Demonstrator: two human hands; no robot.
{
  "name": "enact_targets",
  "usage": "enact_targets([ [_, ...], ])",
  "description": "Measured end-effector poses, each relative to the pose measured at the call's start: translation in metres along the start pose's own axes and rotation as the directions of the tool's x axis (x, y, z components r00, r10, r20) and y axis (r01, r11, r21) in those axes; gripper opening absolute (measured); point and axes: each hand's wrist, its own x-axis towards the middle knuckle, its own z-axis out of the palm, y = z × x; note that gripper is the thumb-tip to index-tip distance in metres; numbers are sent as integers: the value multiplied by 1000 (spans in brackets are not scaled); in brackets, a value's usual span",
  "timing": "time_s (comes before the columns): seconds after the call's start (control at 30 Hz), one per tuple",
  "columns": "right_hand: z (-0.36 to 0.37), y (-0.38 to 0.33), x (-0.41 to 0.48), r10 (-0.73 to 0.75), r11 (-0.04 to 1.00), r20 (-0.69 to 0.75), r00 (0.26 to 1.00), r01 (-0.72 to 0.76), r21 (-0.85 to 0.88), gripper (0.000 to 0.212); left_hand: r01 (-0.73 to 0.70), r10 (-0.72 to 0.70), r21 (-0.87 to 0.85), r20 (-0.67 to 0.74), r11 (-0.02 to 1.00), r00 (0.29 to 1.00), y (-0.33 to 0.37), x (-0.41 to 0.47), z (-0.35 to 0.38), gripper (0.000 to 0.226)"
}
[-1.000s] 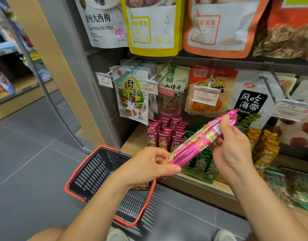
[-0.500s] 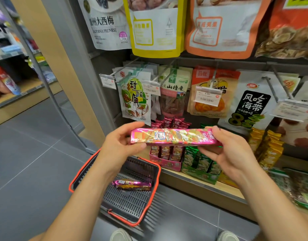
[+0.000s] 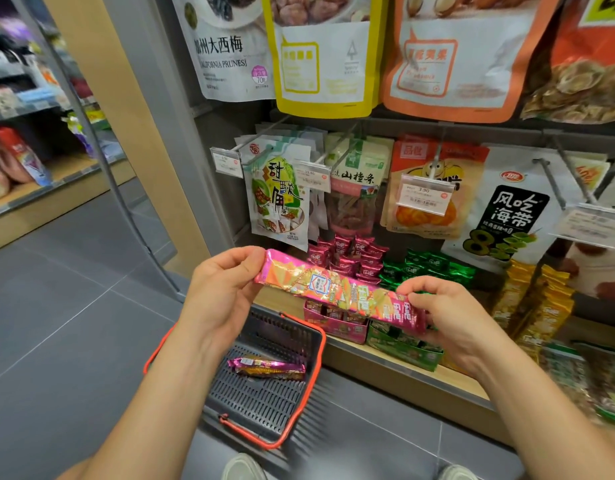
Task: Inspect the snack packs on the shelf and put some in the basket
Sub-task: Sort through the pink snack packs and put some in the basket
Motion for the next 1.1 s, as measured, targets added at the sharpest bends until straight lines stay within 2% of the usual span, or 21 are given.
enact_targets([
  [0.1,5,-1,-2,36,999,30,999,-36,-5,20,-25,25,11,-9,1000,1000,0,0,1,7],
  [0.17,8,0,-4,-12,997,118,993,21,-70,15,-39,39,16,-17,999,999,0,1,1,9],
  [0.23,11,0,-8,-59,988,232,971,90,-124,25,-56,57,27,-16,998,998,0,2,1,6],
  [0.3,14,0,-11,-111,984,290,951,146,-103,32,-59,60,21,-34,998,998,-1,4,0,13],
  [0.4,15,1,-9,-211,970,220,952,232,-73,39,4,0,60,-61,998,998,-1,6,-3,14],
  [0.5,15,3,-6,-252,957,106,962,264,-117,54,69,-56,308,-53,949,997,-1,5,-4,32],
  [0.57,17,3,-8,-287,951,67,956,293,-101,48,68,-69,423,-12,904,998,-2,4,-4,41],
  [0.63,18,4,-9,-323,941,28,946,324,-91,41,54,-66,396,17,917,998,0,3,-4,45],
  [0.77,17,6,-6,-360,933,-52,931,359,-40,34,-21,-4,198,128,980,992,8,5,-10,22],
  [0.9,20,7,-5,-355,932,-67,932,359,43,36,-115,111,140,38,983,993,4,7,-8,11],
  [0.97,22,8,-4,-327,943,-60,943,330,45,39,-192,201,211,-25,958,979,1,8,-6,8],
  [1.0,23,9,-5,-307,950,-33,951,309,43,40,-234,256,279,-48,932,965,-1,9,-6,12],
  [1.1,30,10,-10,-227,971,136,964,213,107,45,-312,405,528,-66,790,912,-4,11,-7,28],
])
